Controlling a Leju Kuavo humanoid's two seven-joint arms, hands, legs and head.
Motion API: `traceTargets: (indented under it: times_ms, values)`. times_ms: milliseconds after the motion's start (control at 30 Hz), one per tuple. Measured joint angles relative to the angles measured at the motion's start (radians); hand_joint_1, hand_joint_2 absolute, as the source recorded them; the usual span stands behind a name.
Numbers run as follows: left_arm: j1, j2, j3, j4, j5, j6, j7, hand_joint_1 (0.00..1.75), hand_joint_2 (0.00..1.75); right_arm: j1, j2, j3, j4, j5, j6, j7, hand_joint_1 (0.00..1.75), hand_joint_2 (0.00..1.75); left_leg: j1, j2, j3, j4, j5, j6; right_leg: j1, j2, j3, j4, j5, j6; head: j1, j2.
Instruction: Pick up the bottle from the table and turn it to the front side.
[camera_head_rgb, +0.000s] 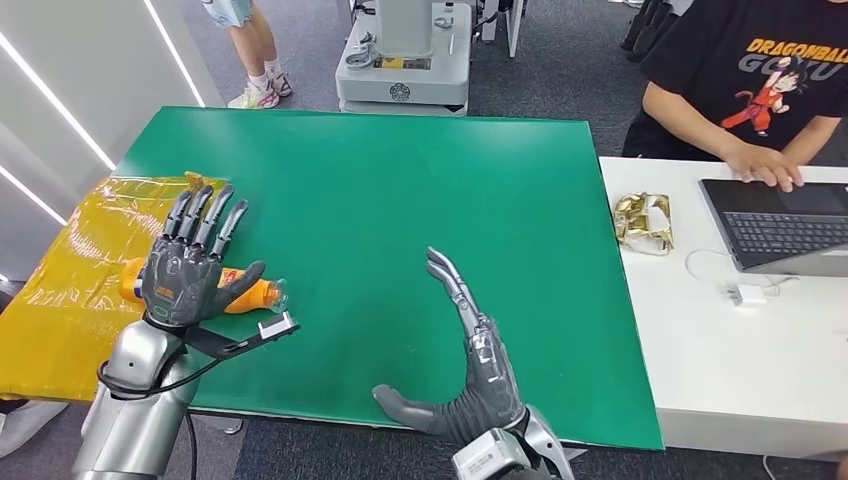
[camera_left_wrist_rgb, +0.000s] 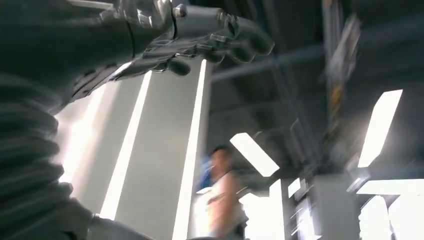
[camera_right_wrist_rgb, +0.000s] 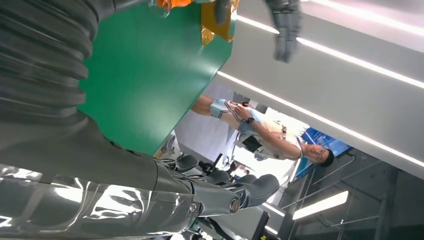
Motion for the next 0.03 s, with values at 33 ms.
traceTargets:
  times_ms: [33]
  values:
    - [0.000, -0.017, 0.021, -0.019, 0.034, 0.000, -0.050, 0.00, 1.75, 0.000, 0.001, 0.000, 0.002, 0.000, -0.001, -0.002, 0.00, 1.75, 0.000, -0.001, 0.000, 0.000, 0.000, 0.000, 0.000, -0.001, 0.000, 0.000, 0.000, 0.000, 0.000, 0.000]
